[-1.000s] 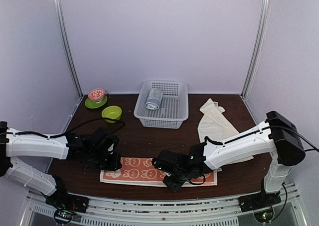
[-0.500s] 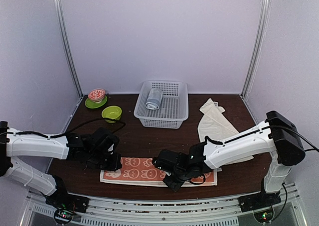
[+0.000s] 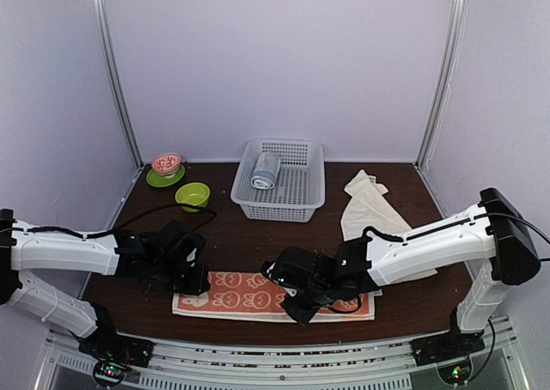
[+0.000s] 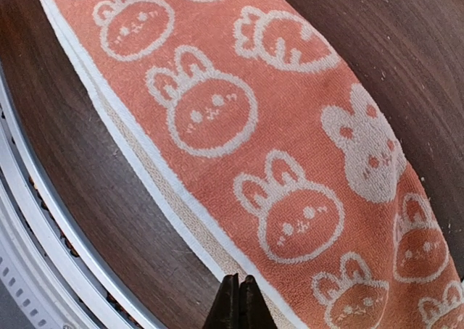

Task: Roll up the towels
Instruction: Adjust the towel at the center of the board.

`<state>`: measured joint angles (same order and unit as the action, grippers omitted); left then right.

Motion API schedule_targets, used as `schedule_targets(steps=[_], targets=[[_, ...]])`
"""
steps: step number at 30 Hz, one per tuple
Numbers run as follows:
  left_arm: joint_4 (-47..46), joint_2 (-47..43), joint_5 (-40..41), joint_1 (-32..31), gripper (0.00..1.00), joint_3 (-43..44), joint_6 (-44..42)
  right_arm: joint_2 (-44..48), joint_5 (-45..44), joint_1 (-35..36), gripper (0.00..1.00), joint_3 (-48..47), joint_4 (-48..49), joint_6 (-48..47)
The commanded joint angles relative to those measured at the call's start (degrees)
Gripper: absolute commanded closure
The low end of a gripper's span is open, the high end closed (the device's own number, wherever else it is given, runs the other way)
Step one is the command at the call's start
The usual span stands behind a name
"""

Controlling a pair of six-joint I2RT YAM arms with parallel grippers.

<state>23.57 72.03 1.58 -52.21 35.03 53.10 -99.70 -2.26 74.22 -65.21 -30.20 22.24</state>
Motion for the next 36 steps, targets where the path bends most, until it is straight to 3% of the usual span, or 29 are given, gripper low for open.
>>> schedule_targets(steps=[1, 4, 9, 36], targets=[[-2.39, 0.28, 0.55, -0.09, 1.00, -0.49, 0.52, -0.80, -0.46, 0.07, 0.81, 0.10, -0.43, -1.61], [-2.33, 0.26, 0.44, -0.09, 1.00, -0.55, 0.43, -2.24, -0.32, 0.13, 0.66, 0.30, 0.50, -2.85], [-1.96, 0.04, 0.52, -0.13, 1.00, -0.62, 0.38, -4.36, -0.86, 0.09, 0.63, -0.59, 0.25, -5.10], [-1.08, 0.48, 0.74, -0.09, 1.00, 0.04, -0.04, -6.92, -3.62, -0.58, 1.00, -0.97, -0.48, -3.74]])
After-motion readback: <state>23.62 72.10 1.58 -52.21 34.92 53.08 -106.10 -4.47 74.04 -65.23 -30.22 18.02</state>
